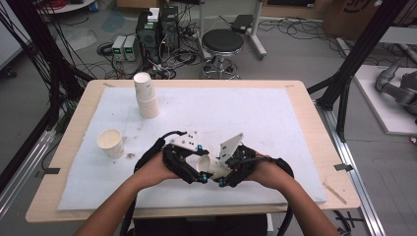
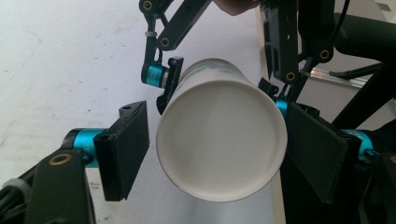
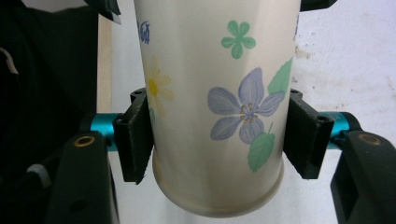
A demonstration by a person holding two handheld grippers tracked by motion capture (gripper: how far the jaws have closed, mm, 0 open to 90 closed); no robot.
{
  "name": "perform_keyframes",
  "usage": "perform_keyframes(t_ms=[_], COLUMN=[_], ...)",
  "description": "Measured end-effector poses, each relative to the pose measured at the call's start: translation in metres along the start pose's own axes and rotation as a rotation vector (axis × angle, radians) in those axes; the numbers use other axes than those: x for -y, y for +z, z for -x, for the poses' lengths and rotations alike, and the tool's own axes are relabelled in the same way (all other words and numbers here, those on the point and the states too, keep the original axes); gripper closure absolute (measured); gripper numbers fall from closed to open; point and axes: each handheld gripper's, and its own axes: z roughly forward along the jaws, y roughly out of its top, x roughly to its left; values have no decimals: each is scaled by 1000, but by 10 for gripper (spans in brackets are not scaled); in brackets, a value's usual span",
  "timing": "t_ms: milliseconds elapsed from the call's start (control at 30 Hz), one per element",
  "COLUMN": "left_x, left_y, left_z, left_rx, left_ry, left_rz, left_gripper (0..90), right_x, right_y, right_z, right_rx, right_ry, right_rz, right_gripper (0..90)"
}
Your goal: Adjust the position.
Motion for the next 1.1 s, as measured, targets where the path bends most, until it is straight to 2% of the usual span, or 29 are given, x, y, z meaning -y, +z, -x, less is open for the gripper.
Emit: perform_keyframes(t_ms=[167, 300, 433, 533, 600, 633, 667, 733, 833, 933, 1100], left_x=[1, 1, 2, 2, 3, 3, 4, 7, 14, 20, 28], left_y=[1, 2, 4, 3, 1, 0, -2, -4, -5, -5, -8], left_z=[-2, -1, -1, -1, -1, -2, -3, -3, -3, -3, -3], left_rx=[1, 19, 27, 21, 17, 15, 16, 14, 24, 14, -12], left_ry=[5, 11, 7, 9, -5, -11, -13, -18, -42, -59, -82], left_rz=[-23, -38, -59, -44, -19, -7, 1, 24, 85, 119, 176], left_gripper=[288, 360, 370, 371, 372, 372, 372, 372, 372, 371, 371], right_x=[-1, -1, -1, 0, 2, 3, 5, 9, 18, 26, 35], right_y=[2, 4, 6, 5, 2, 1, -1, -7, -15, -20, -25], right_z=[0, 0, -1, -1, 0, 0, 1, 2, 4, 5, 2], right_rx=[-11, -18, -28, -21, -13, -12, -6, -7, 7, 20, 30], right_ry=[4, 1, -8, -11, 15, 36, 52, 78, 131, 173, 205], right_rz=[-20, -31, -46, -39, -5, 23, 55, 120, 208, 300, 398], right_gripper=[345, 346, 345, 314, 259, 208, 200, 200, 197, 197, 197])
